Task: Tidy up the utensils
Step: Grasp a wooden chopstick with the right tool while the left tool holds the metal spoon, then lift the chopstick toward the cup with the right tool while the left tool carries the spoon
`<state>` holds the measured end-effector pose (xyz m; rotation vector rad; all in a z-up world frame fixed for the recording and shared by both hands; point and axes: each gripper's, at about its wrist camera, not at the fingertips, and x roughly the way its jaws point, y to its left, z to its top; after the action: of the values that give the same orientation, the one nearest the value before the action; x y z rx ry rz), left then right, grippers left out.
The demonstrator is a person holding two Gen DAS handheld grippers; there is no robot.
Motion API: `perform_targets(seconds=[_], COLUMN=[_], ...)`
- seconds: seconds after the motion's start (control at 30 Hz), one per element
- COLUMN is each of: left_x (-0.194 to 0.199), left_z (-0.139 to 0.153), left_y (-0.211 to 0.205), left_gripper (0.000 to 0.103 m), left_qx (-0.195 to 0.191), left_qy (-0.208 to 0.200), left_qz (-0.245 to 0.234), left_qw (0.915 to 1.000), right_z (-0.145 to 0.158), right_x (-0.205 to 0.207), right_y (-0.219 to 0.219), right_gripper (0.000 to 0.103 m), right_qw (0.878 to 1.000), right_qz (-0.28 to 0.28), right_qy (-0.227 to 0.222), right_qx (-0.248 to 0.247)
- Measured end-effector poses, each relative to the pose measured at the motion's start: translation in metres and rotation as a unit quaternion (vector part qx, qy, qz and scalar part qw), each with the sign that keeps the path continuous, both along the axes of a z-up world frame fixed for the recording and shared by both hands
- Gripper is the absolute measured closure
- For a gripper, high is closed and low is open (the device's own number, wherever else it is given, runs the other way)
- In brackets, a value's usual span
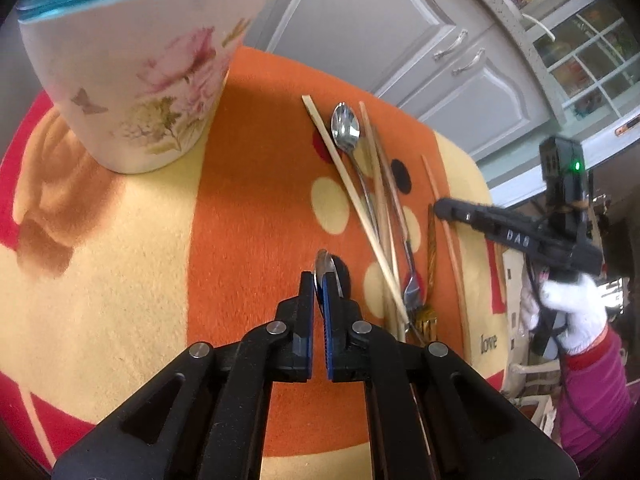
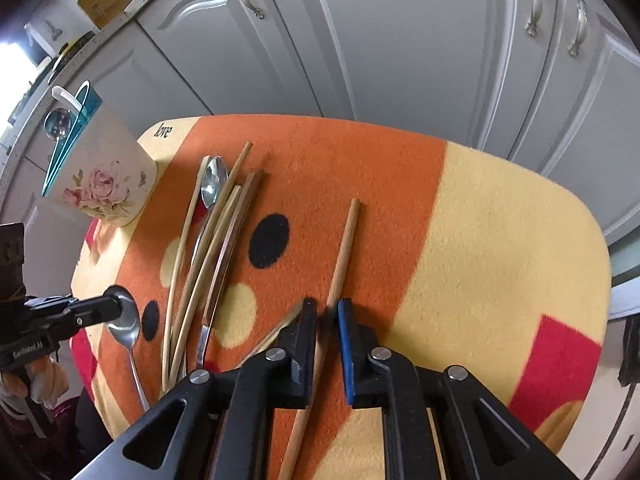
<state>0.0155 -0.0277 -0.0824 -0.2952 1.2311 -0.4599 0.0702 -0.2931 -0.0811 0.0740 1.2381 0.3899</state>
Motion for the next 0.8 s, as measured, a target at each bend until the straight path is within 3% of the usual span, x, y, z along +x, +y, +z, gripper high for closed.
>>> perform_targets(seconds=[0.1,0.17,0.2,0.33,0.47,0.8], left_x=[0.001,0.004,0.004,0.005,0.002,-0.02], left_z=[-0.007,-0.013,-0.015,-0.014,-0.008,0.05], left_y=[-0.003,-0.004,-0.003,-0.006,-0.008,-0.003], left_gripper=[0.1,0.09,0.09,0.091,0.1,0.103], left_qx=[0.006,0.01,0.004,0.008,0.013,0.0], left_qy=[0.01,0.018,0.02,0.01,-0.003,-0.07], left_qz=[-0.003,-0.003,-0.001,-0.009,-0.018,-0.029], left_qw=[0.9999,0.9998,0.9998,0.9999,0.9997,0.9971], right_z=[-0.002,-0.004,-0.005,-0.004,0.004,0.069], right_x=[0.01,0.016,0.018,0.018,0.011,-0.042], right_y=[-0.001,-0.002,-0.001,0.007,-0.001,-0.018], right_gripper=[0.091,0.091,0.091,0.094,0.095,0.097], right_qw=[1.0,1.0,1.0,1.0,1.0,0.994], right_qz=[-0.015,-0.021,-0.02,-0.003,-0.007,-0.011], right_qy=[-0.001,-0.003,-0.006,-0.019,-0.027,-0.088], right_qx=[0.011,0.017,0.018,-0.009,0.003,0.066])
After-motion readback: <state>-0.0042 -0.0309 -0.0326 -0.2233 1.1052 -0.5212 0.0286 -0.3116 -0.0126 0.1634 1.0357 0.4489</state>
